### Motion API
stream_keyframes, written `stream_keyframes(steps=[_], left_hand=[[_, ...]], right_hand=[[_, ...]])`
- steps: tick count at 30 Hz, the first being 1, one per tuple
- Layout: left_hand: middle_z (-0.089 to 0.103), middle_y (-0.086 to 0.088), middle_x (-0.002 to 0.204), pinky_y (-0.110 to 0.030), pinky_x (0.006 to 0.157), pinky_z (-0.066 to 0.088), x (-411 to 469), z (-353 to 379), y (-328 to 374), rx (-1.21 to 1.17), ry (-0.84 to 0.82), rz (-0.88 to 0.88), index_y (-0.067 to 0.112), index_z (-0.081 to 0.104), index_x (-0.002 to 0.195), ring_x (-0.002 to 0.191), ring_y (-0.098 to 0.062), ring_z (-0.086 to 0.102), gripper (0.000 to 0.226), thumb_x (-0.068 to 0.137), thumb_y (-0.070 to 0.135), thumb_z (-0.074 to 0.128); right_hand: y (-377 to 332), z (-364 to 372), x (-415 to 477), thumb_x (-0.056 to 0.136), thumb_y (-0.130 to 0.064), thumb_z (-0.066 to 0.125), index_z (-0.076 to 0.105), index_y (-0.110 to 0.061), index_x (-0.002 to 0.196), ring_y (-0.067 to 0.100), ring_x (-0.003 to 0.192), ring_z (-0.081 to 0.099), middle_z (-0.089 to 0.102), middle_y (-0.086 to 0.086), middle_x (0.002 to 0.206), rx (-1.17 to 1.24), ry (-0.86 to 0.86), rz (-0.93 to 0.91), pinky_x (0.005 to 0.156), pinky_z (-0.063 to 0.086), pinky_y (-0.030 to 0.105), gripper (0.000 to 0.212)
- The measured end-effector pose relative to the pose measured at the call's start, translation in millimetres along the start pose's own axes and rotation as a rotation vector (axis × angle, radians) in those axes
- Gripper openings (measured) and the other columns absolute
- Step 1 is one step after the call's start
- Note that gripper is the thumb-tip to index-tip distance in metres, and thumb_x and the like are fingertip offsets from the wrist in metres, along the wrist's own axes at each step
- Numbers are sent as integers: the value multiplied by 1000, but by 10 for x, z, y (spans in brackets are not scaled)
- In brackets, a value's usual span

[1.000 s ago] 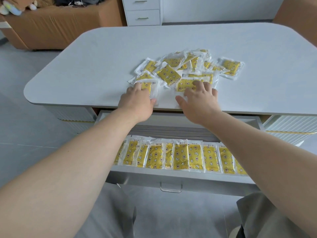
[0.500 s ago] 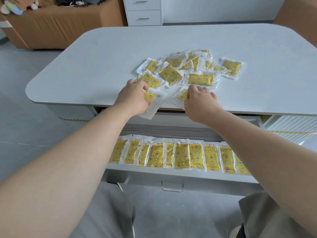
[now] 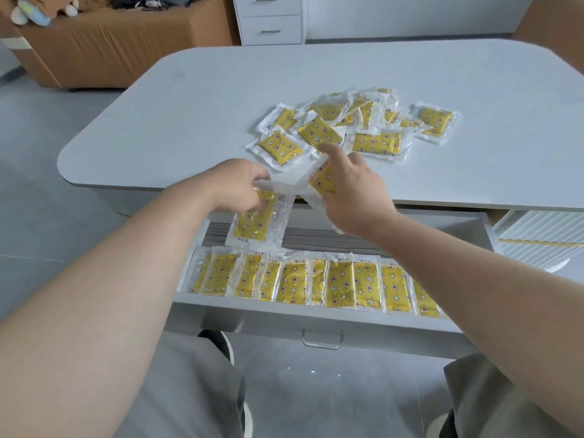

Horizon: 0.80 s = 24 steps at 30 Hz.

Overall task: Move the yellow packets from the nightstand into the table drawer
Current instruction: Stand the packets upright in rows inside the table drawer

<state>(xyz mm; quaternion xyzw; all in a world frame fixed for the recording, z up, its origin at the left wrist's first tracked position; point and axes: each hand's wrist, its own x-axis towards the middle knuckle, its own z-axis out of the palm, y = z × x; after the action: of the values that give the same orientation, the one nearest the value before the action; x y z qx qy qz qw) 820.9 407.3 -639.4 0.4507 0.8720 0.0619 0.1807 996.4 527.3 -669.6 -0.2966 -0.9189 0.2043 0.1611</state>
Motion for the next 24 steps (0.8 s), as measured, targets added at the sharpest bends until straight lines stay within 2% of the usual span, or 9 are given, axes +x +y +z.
stream_keyframes(steps=[2,5,7,10,14,17,20,24], left_hand=[[63,-1,110,-28,74,43,-51,-24,-69,94,-124,-32,20,62,129,93,-22,59,46,86,23,77],[64,-1,98,-28,62,50,-66,73,-275,284,-347,-111,11,66,118,82,-21,63,36,85,20,77],[66,-3,101,-26,64,48,-33,171,-406,396,-432,-138,12,67,112,85,-21,62,29,87,22,76],[65,-3,110,-25,72,45,-10,279,-552,506,-475,-175,16,64,121,93,-21,60,34,90,23,74],[61,0,109,-25,71,46,17,477,-737,633,-517,-223,13,57,135,93,-20,59,40,95,12,60],[61,-2,125,-23,73,45,30,554,-735,711,-533,-216,13,52,142,95,-18,55,45,97,10,50],[58,-2,136,-25,83,49,47,595,-673,682,-512,-213,15,46,147,112,-18,59,53,97,23,61],[62,1,118,-27,84,52,27,688,-634,718,-536,-223,14,54,139,103,-18,61,57,89,35,73]], right_hand=[[-48,54,-40,90,-8,58,27,-31,152,33,97,58,50,11,123,-2,-30,-50,91,48,45,73],[-97,119,-106,91,-8,58,31,-31,150,33,105,58,50,9,129,-39,-69,-124,94,44,42,69],[-108,163,-151,91,-8,59,32,-32,149,31,106,59,50,7,130,-67,-77,-172,95,43,41,68],[-96,199,-202,91,-8,59,31,-33,148,30,105,59,49,4,130,-97,-77,-207,96,42,41,68],[-44,208,-250,92,-9,58,31,-33,148,31,105,59,47,3,130,-97,-81,-212,96,42,41,67],[-1,222,-253,91,-9,59,30,-34,148,31,105,59,47,3,131,-112,-90,-206,96,43,42,68],[18,221,-233,91,-9,59,30,-34,148,30,105,59,46,3,130,-109,-86,-200,96,42,41,69],[10,220,-202,92,-9,58,30,-33,149,30,107,58,46,3,133,-100,-84,-186,98,42,42,68]])
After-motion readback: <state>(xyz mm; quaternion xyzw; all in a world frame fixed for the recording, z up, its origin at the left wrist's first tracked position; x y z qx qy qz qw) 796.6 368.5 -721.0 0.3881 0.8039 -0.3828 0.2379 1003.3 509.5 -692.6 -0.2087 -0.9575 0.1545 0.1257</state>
